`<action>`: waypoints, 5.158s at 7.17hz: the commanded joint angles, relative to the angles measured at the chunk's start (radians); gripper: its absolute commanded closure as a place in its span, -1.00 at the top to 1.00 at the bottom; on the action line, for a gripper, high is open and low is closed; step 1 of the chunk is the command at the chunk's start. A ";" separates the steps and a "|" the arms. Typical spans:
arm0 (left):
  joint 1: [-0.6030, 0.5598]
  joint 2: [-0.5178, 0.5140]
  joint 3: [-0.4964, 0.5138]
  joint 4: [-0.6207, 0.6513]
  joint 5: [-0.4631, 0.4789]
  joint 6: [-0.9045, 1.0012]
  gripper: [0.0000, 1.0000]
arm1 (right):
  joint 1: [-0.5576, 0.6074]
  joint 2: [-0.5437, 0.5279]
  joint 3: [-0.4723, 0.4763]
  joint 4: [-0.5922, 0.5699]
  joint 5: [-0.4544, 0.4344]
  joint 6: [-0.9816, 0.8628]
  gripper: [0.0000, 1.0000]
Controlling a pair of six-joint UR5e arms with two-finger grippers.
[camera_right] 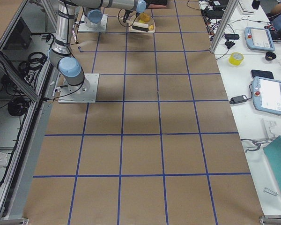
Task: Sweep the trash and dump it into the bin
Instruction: 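Sweep the yellow potato toy into the dustpan with the brush, then lift the dustpan over the bin with the left gripper while the right returns the brush, then tilt the dustpan to dump the items into the bin with the left gripper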
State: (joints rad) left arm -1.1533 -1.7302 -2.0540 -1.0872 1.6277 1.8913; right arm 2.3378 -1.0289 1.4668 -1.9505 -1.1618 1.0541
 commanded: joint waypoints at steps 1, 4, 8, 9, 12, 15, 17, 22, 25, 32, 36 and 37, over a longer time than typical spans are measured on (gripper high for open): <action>0.003 0.000 0.012 0.001 -0.003 0.008 -1.00 | 0.000 0.009 -0.025 0.018 -0.004 0.007 -1.00; 0.009 -0.005 0.031 0.004 -0.012 0.008 -1.00 | -0.024 -0.034 -0.025 0.158 -0.143 -0.052 -1.00; 0.129 0.015 0.179 -0.108 -0.080 0.022 -1.00 | -0.304 -0.228 -0.003 0.428 -0.243 -0.430 -1.00; 0.194 0.014 0.278 -0.175 -0.081 0.023 -1.00 | -0.409 -0.288 0.009 0.488 -0.249 -0.545 -1.00; 0.399 -0.014 0.491 -0.345 -0.084 0.017 -1.00 | -0.735 -0.316 0.047 0.509 -0.361 -0.867 -1.00; 0.514 -0.096 0.621 -0.345 0.127 0.052 -1.00 | -0.909 -0.260 0.079 0.400 -0.499 -1.108 -1.00; 0.512 -0.158 0.737 -0.329 0.332 0.242 -1.00 | -0.945 -0.209 0.089 0.343 -0.553 -1.202 -1.00; 0.246 -0.152 0.575 0.145 0.660 0.359 -1.00 | -1.072 -0.120 0.107 0.271 -0.555 -1.356 -1.00; 0.244 -0.134 0.531 0.214 0.667 0.353 -1.00 | -1.072 -0.086 0.112 0.239 -0.562 -1.350 -1.00; 0.224 -0.146 0.675 -0.195 -0.065 0.388 -1.00 | -1.072 -0.056 0.116 0.216 -0.568 -1.343 -0.62; 0.011 -0.270 0.678 -0.215 -0.171 0.137 -1.00 | -1.072 -0.043 0.118 0.217 -0.568 -1.342 -0.50; -0.009 -0.299 0.678 -0.212 -0.202 0.065 -1.00 | -1.072 -0.043 0.118 0.217 -0.568 -1.344 -0.37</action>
State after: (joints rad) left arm -1.1261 -1.9893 -1.3763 -1.3025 1.4691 2.0431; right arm 1.2655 -1.0748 1.5846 -1.7335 -1.7303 -0.2886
